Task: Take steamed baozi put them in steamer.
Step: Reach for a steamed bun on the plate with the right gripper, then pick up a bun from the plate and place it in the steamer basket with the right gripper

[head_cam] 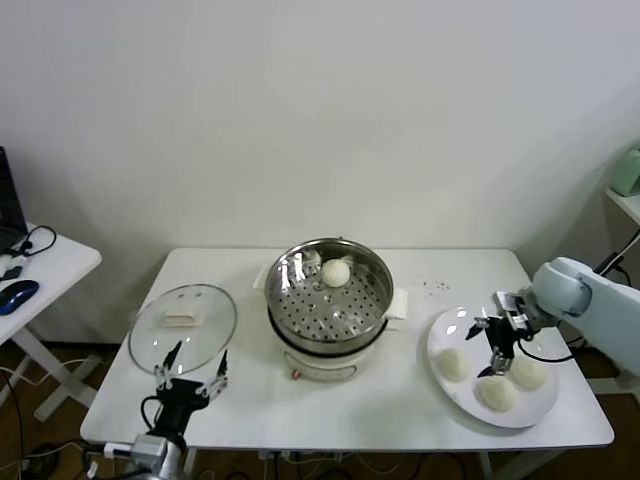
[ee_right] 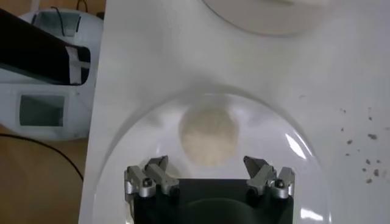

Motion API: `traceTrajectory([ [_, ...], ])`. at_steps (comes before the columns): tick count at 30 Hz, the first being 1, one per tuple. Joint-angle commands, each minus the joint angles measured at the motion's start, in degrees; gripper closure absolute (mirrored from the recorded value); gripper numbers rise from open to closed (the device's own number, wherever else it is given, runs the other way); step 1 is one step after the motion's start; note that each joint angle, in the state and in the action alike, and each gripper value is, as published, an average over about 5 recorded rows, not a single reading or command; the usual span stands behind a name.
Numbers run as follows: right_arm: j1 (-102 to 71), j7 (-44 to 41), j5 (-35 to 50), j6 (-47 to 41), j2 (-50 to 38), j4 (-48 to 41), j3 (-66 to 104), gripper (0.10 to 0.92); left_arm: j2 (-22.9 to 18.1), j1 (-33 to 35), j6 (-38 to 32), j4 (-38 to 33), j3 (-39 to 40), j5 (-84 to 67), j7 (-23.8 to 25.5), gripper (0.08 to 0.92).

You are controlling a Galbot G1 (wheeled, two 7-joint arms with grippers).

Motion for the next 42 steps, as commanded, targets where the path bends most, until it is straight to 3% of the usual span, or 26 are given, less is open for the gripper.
traceTrajectory([
  [1,-4.0,0.6,-0.9,0.1,3.9,-4.2,3.1,0.203,0.0,0.1,0.0,0.3,-0.2,-0.1,0.1,0.177],
  [15,-4.8,0.1,-1.6,0.7,5.2,-5.9,3.3,0.203,-0.1,-0.2,0.1,0.7,-0.3,-0.1,0.1,0.177],
  [23,-5.2,0.1,-1.2,1.0,5.3,-6.4,4.0,0.324,-0.2,-0.1,0.2,0.9,-0.5,-0.5,-0.1,0.177],
  [30,-4.6,0.2,0.3,1.0,4.9,-6.2,4.3,0.338,-0.4,-0.1,0.2,0.9,-0.4,-0.4,-0.1,0.177],
  [34,-1.2,0.2,2.9,0.6,3.3,-5.0,2.4,0.338,-0.4,-0.3,0.4,0.8,-0.4,-0.4,-0.3,0.177],
  [42,13.0,-0.6,16.9,-1.9,-3.1,-1.9,-4.7,0.337,-0.7,-0.8,4.4,-0.1,-0.2,-0.2,-3.5,0.177],
])
